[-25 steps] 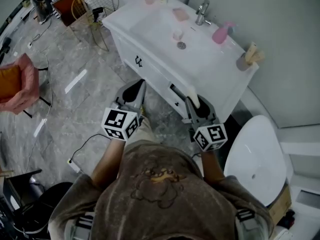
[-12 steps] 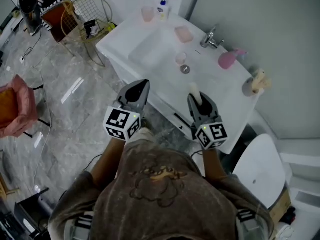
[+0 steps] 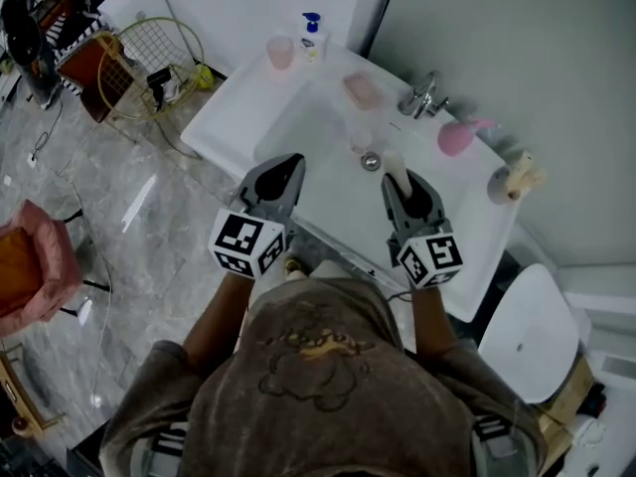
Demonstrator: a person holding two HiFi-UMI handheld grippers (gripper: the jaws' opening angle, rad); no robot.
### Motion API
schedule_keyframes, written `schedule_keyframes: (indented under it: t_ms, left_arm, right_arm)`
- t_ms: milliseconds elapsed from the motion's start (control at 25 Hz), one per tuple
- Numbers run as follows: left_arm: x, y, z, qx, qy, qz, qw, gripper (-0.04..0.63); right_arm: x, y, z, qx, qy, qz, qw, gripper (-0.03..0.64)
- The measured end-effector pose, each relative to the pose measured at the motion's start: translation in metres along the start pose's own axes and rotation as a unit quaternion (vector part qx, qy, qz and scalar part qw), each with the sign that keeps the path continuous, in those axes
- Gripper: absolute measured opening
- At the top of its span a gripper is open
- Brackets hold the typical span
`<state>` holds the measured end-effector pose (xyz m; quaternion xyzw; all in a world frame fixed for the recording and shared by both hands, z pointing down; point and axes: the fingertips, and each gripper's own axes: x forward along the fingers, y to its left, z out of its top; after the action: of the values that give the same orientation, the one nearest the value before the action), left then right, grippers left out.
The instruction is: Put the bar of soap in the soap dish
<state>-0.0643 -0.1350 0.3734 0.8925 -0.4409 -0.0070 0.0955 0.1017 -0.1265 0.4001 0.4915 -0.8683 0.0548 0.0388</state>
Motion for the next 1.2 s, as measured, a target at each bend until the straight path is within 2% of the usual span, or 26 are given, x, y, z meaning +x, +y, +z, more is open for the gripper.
schedule_keyframes:
  t_ms: [200, 560, 1000, 1200]
  left_arm:
    - [0.029, 0.018, 0.006, 0.0, 0.002, -0.016, 0.9999, 0.005]
    - [0.074, 0.045, 0.006, 0.004, 0.012, -0.029, 0.9995, 0.005]
    - [0.108, 0.078, -0.002, -0.018, 0.027, -0.019, 0.9993, 0.005]
    - [0.116, 0.096, -0.012, -0.027, 0.049, -0.011, 0.9984, 0.005]
  right_arm:
    - [0.029, -0.024, 0.01, -0.009, 0.0, -0.021, 1.0, 0.117]
    - [0.098, -0.051, 0.025, -0.028, -0.014, -0.024, 0.999, 0.117]
    - [0.198, -0.087, -0.02, -0.057, 0.044, -0.03, 0.997, 0.117]
    - [0.237, -0.112, -0.052, -0.062, 0.077, -0.04, 0.994, 0.117]
